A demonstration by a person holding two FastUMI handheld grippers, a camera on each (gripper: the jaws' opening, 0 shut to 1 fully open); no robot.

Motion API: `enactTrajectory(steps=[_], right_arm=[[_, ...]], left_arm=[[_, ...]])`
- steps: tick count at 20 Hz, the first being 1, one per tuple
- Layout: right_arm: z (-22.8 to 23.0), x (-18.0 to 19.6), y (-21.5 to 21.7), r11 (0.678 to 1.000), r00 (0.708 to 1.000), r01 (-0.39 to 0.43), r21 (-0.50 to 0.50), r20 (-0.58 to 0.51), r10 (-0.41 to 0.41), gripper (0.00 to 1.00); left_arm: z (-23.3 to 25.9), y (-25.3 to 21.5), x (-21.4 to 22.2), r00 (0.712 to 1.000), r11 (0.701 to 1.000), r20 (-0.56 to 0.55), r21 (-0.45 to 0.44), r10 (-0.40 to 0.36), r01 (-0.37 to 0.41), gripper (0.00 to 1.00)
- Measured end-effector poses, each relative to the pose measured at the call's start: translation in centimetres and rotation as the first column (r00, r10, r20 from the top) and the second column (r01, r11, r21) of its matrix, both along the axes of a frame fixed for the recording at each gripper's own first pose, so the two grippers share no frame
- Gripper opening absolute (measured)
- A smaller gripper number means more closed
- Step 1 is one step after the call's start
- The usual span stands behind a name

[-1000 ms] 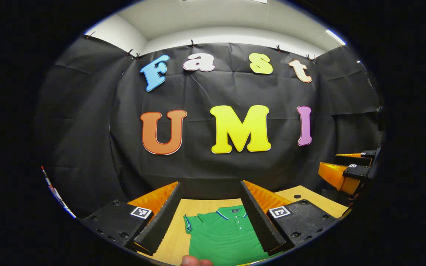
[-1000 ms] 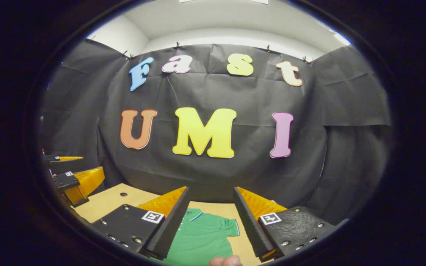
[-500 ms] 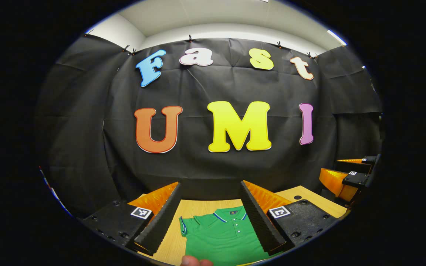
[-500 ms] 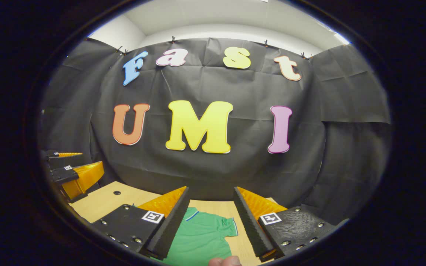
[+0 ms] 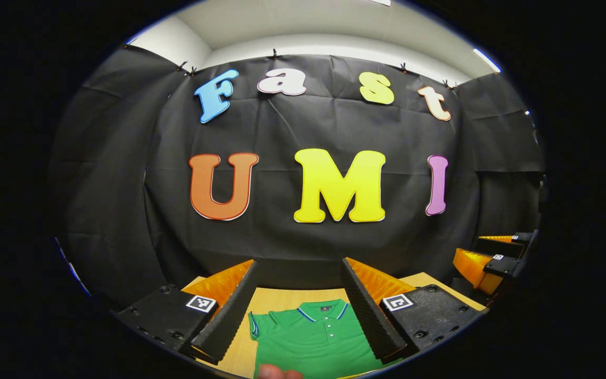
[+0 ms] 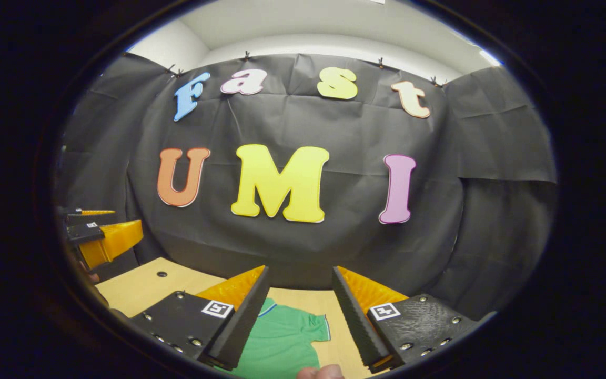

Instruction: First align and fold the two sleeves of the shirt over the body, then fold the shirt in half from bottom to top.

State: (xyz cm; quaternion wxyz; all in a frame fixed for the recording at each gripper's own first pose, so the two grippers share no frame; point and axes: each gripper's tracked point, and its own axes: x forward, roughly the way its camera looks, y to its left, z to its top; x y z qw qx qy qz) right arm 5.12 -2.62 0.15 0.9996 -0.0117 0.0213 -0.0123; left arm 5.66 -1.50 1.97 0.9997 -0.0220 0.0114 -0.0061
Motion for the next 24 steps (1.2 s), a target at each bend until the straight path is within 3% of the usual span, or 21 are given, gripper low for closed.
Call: enactTrajectory(steps=[3,5,8,9,11,14,18,24], right_arm=[[-1.5,1.6,-0.9,0.999,0.998,-0.038,-0.026,-0.043,0.037,0.79],[-4.6,3.3,-1.4,0.995,0.990,-0.088,-0.048,-0.118,0.082,0.82],[-9.9,5.9,-3.5,0.991,0.969,-0.124,-0.050,-0.222,0.110,0.79],[-11.9,6.9,-4.3,0.990,0.962,-0.126,-0.057,-0.251,0.108,0.82],[-16.1,9.3,-5.8,0.990,0.945,-0.131,-0.054,-0.308,0.108,0.79],[-22.0,12.9,-7.0,0.992,0.909,-0.121,0.029,-0.398,0.122,0.80],[-27.3,18.5,-8.8,0.994,0.890,-0.106,0.034,-0.442,0.110,0.80],[-34.7,23.6,-9.4,0.994,0.848,-0.112,0.020,-0.519,0.106,0.80]], left_arm=[[-0.2,0.1,0.5,1.000,1.000,-0.003,0.007,0.007,-0.007,0.99],[-1.0,0.4,0.9,0.999,1.000,-0.025,-0.019,0.021,-0.021,0.99],[-2.8,0.6,0.8,0.996,0.997,-0.073,-0.052,0.044,-0.048,0.99],[-3.3,1.0,0.6,0.994,0.996,-0.089,-0.049,0.064,-0.068,0.99],[-3.8,1.7,0.3,0.989,0.994,-0.105,-0.038,0.101,-0.105,0.99],[-5.5,2.3,-0.7,0.978,0.989,-0.148,-0.007,0.148,-0.151,1.00],[-7.4,2.4,-1.7,0.959,0.980,-0.200,0.028,0.199,-0.197,1.00],[-9.4,1.6,-2.5,0.937,0.970,-0.253,0.069,0.243,-0.233,1.00]])
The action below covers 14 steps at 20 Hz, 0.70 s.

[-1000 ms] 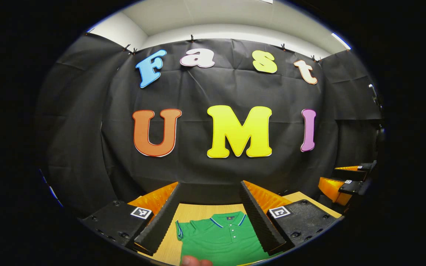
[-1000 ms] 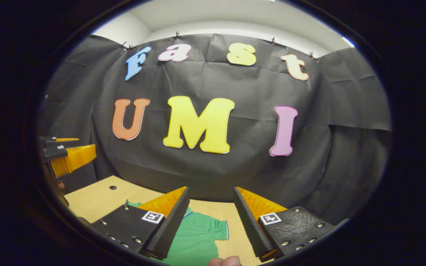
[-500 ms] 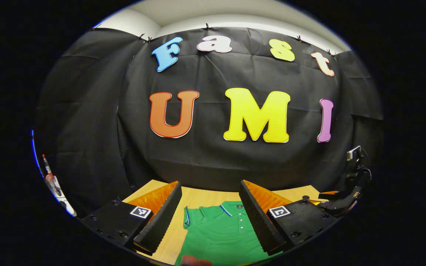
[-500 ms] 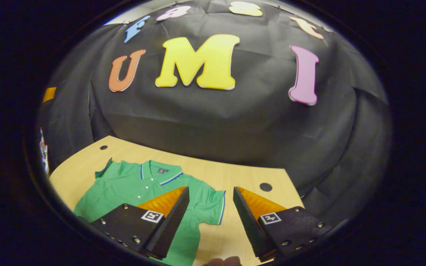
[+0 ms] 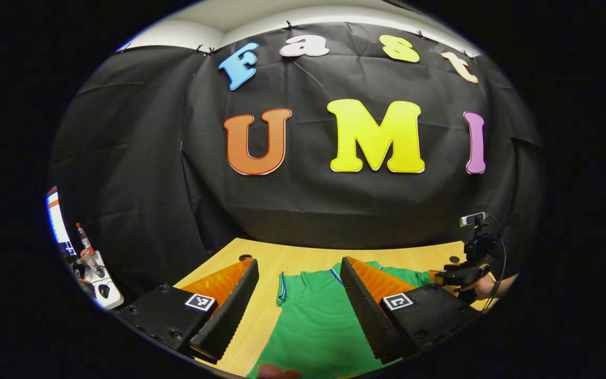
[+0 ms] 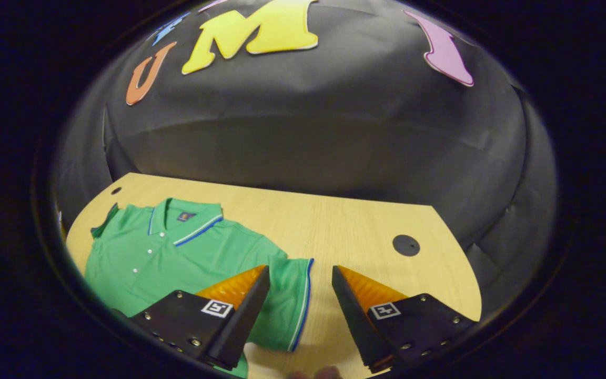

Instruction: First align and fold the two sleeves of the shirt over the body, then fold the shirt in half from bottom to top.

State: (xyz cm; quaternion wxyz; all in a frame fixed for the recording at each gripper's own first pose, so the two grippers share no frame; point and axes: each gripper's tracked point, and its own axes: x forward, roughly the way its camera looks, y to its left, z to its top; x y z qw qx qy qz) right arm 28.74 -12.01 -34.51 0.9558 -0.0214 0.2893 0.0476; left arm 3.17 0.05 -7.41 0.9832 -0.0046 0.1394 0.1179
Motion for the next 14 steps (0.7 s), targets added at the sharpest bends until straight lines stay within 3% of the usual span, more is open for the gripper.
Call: enactTrajectory(steps=[6,7,10,12,13,14], right_arm=[[-3.6,1.4,0.3,1.000,0.998,-0.015,-0.015,-0.054,0.014,0.82],[-4.0,1.1,0.4,1.000,0.998,-0.014,-0.006,-0.068,0.014,0.80],[-4.2,0.8,0.8,0.999,0.996,-0.002,0.052,-0.088,0.006,0.84],[-4.4,0.7,0.9,0.999,0.996,-0.002,0.046,-0.085,0.006,0.72],[-4.6,0.7,0.8,0.999,0.996,0.006,0.043,-0.087,-0.002,0.56],[-4.3,0.8,0.7,0.999,0.996,0.014,0.036,-0.091,-0.011,0.50]], left_arm=[[-1.7,0.0,-0.1,0.998,1.000,-0.050,0.014,0.023,-0.023,1.00],[-1.8,0.0,-0.1,0.998,1.000,-0.052,0.011,0.025,-0.025,1.00],[-1.8,0.3,0.1,0.998,0.999,-0.053,0.019,0.033,-0.032,1.00],[-1.8,0.5,0.1,0.998,0.999,-0.055,0.018,0.037,-0.036,0.99],[-1.8,0.5,0.0,0.998,0.999,-0.054,0.018,0.037,-0.036,0.99],[-1.7,0.6,0.0,0.998,0.999,-0.052,0.019,0.039,-0.038,1.00]])
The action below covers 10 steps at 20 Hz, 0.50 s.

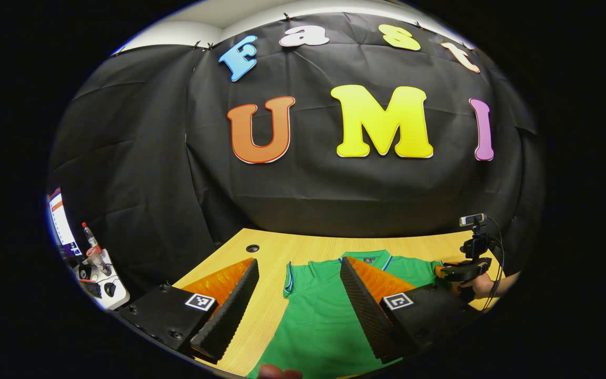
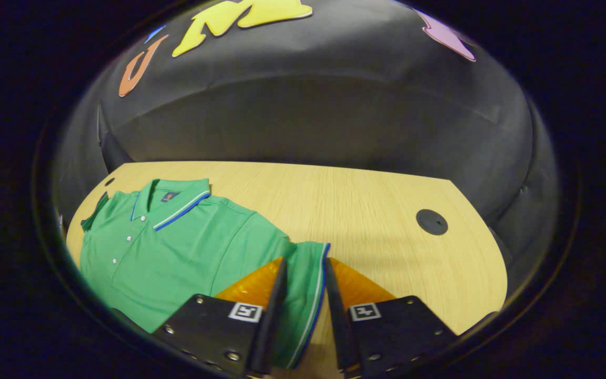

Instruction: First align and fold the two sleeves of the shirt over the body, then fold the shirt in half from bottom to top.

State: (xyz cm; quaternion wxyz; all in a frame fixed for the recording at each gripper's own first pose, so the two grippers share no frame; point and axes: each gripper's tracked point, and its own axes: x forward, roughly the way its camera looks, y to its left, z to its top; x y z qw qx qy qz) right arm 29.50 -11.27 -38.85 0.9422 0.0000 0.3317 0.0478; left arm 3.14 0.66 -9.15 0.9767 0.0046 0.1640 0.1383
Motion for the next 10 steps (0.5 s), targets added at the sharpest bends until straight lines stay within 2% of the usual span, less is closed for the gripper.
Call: enactTrajectory(steps=[1,2,4,5,6,10], right_arm=[[0.0,0.0,0.1,1.000,1.000,0.009,-0.008,-0.010,-0.009,0.31],[0.1,0.1,0.1,1.000,1.000,0.014,-0.023,-0.009,-0.015,0.30],[0.3,0.0,0.0,0.997,1.000,0.015,-0.079,-0.014,-0.016,0.11],[0.9,0.1,0.1,0.994,1.000,0.012,-0.108,-0.012,-0.013,0.11],[0.5,0.1,0.0,0.991,1.000,0.001,-0.131,-0.013,-0.003,0.02],[2.0,-0.3,0.1,0.996,0.999,0.022,-0.089,-0.021,-0.024,0.01]], left_arm=[[0.0,0.1,0.0,1.000,1.000,0.002,0.000,0.001,-0.001,0.99],[0.0,0.3,-0.1,1.000,1.000,0.002,0.000,0.003,-0.003,1.00],[0.0,0.6,-0.4,1.000,1.000,0.002,-0.005,0.011,-0.011,1.00],[0.0,0.9,-0.5,1.000,1.000,0.004,-0.005,0.016,-0.016,1.00],[0.0,1.1,-0.6,1.000,1.000,0.005,-0.005,0.021,-0.021,0.99],[0.0,2.4,-1.0,0.999,0.999,0.015,-0.013,0.041,-0.041,1.00]])
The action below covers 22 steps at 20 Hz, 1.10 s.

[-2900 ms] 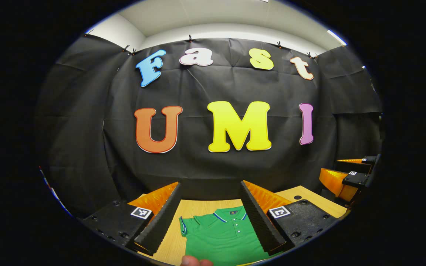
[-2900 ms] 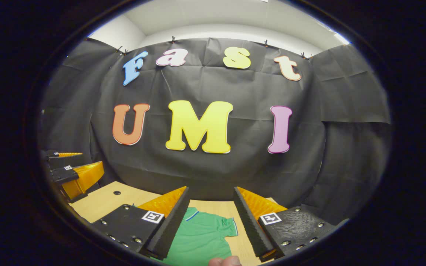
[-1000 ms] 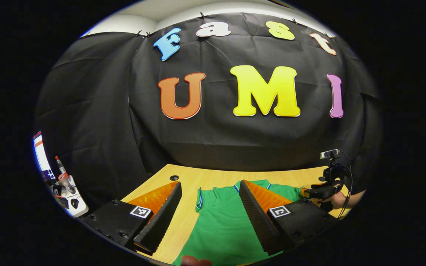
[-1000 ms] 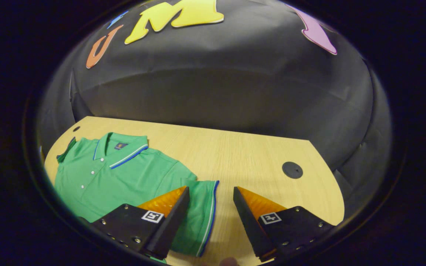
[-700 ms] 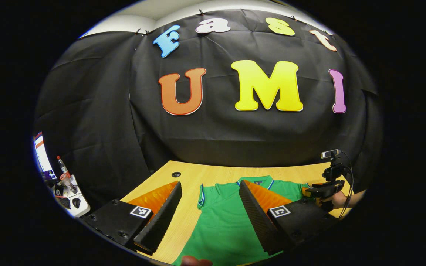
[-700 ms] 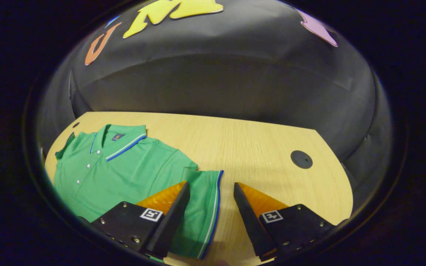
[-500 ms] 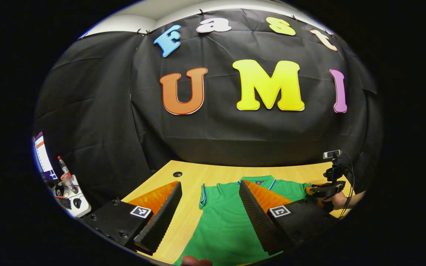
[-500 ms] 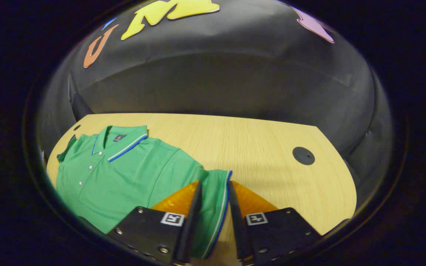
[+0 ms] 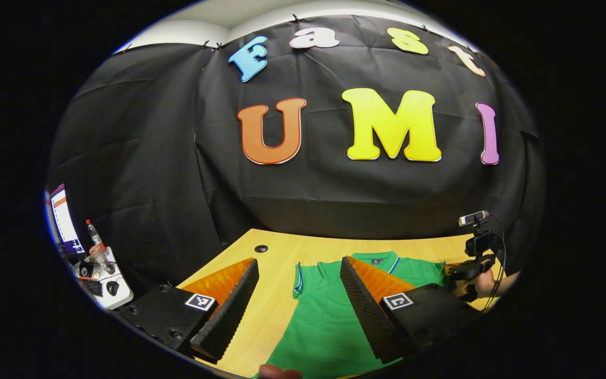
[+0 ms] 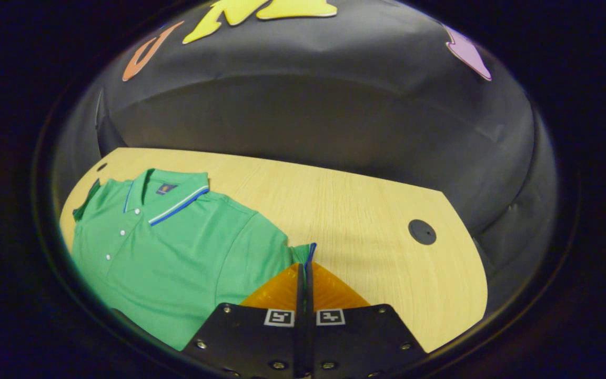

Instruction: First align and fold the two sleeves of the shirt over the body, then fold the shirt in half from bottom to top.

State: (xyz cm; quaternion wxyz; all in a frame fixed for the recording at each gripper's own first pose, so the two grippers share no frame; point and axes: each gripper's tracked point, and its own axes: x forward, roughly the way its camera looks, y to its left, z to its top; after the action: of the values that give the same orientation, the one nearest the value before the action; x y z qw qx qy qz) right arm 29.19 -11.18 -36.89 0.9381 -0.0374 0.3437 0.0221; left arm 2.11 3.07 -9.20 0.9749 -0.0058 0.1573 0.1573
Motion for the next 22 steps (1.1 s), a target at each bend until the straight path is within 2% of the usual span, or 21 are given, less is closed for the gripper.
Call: enactTrajectory(steps=[2,3,8,15,22], right_arm=[[0.7,-0.5,-0.2,1.000,1.000,0.018,0.015,-0.004,-0.018,0.03],[1.1,-0.8,-0.1,1.000,1.000,0.022,0.022,-0.005,-0.022,0.00],[4.0,-1.0,1.3,0.999,1.000,0.016,0.028,0.027,-0.017,0.00],[7.2,-1.1,4.7,0.999,0.998,-0.006,0.032,0.056,0.004,0.00],[8.4,-1.6,9.2,0.999,0.998,-0.030,0.029,0.052,0.029,0.00]], left_arm=[[-0.4,0.4,-0.2,1.000,1.000,-0.001,-0.017,0.007,-0.007,1.00],[-0.5,0.6,-0.2,1.000,1.000,-0.001,-0.023,0.009,-0.009,1.00],[-0.4,1.6,-0.5,1.000,1.000,0.019,-0.029,0.010,-0.010,1.00],[-0.5,4.3,-1.1,0.999,0.999,0.041,-0.027,0.032,-0.031,1.00],[-1.0,7.1,-1.6,0.997,0.998,0.068,-0.040,0.043,-0.041,1.00]])
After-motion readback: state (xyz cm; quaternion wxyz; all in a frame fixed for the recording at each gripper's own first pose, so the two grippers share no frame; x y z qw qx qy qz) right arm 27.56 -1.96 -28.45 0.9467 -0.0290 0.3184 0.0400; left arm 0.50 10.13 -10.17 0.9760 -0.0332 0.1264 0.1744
